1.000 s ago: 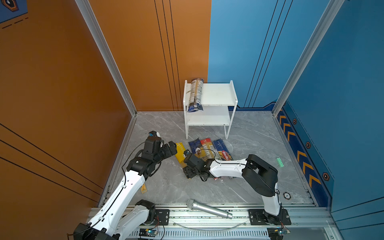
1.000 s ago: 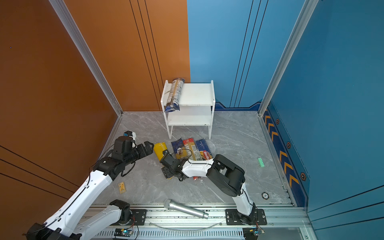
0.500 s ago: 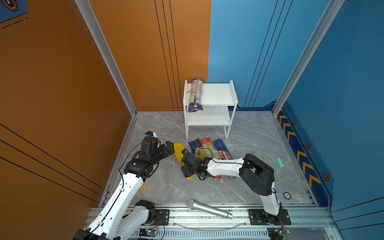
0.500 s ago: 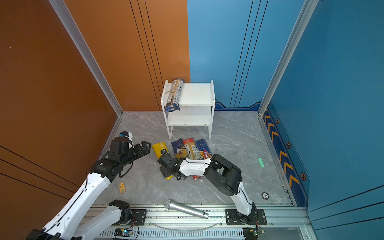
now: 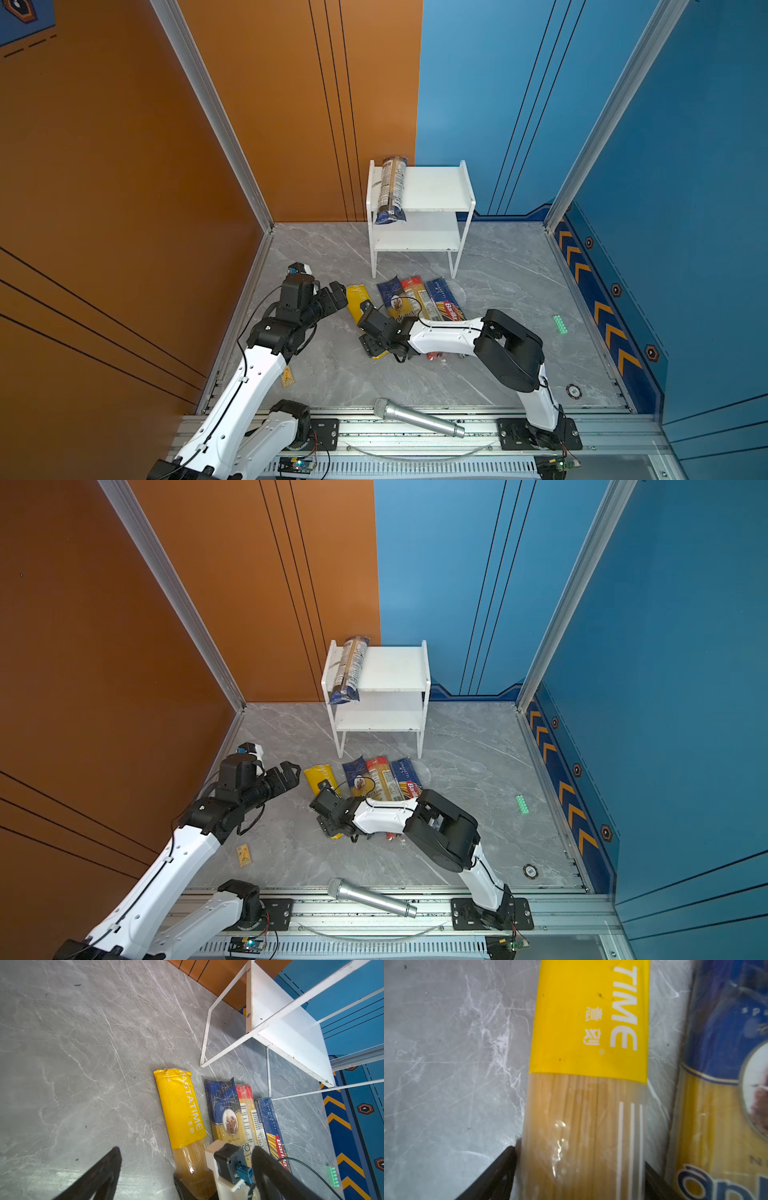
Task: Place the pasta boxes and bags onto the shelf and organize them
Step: 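Close the right gripper around the yellow Pastatime bag's lower end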
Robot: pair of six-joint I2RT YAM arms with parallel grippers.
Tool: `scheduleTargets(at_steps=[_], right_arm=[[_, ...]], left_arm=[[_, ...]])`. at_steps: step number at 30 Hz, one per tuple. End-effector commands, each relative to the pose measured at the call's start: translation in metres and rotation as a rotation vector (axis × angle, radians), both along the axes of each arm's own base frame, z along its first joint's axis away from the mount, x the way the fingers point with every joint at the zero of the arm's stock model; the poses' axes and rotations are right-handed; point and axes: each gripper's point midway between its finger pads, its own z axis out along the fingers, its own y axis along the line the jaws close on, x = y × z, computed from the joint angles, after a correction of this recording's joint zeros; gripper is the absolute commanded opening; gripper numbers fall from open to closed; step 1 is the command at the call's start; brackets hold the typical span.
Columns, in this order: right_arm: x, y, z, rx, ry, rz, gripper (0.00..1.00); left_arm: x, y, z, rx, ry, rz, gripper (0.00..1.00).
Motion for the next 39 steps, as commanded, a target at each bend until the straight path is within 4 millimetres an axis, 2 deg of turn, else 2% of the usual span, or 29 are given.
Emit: scheduleTargets(at_steps=[1, 3, 9, 22, 24, 27, 39], right_arm=[[-0.041, -0.048, -0.066, -0.285, 0.147, 0.046, 0.77], [-0.043, -0.051, -0.067, -0.32, 0.142, 0.053, 0.75], [-0.047, -0.055, -0.072, -0.341, 0.151, 0.05, 0.54], [-0.044, -0.057, -0.069, -0.337, 0.15, 0.038, 0.29], [-0.042, -0.057, -0.066, -0.328, 0.148, 0.032, 0.22], [-0.04, -0.055, -0.06, -0.298, 0.168, 0.032, 0.02], [-0.029, -0.039, -0.028, -0.145, 0.217, 0.029, 0.0]], left_arm=[[-0.005, 0.003, -0.001, -0.009, 0.011, 0.004, 0.98], [-0.005, 0.003, 0.0, -0.009, 0.01, 0.005, 0.98], [-0.007, 0.005, 0.0, -0.012, 0.013, 0.01, 0.98], [-0.008, 0.007, -0.005, -0.009, 0.021, 0.019, 0.98], [-0.008, 0.007, -0.005, -0.009, 0.021, 0.019, 0.98], [-0.008, 0.008, -0.004, -0.009, 0.018, 0.019, 0.98], [-0.009, 0.009, -0.007, -0.007, 0.026, 0.026, 0.98]])
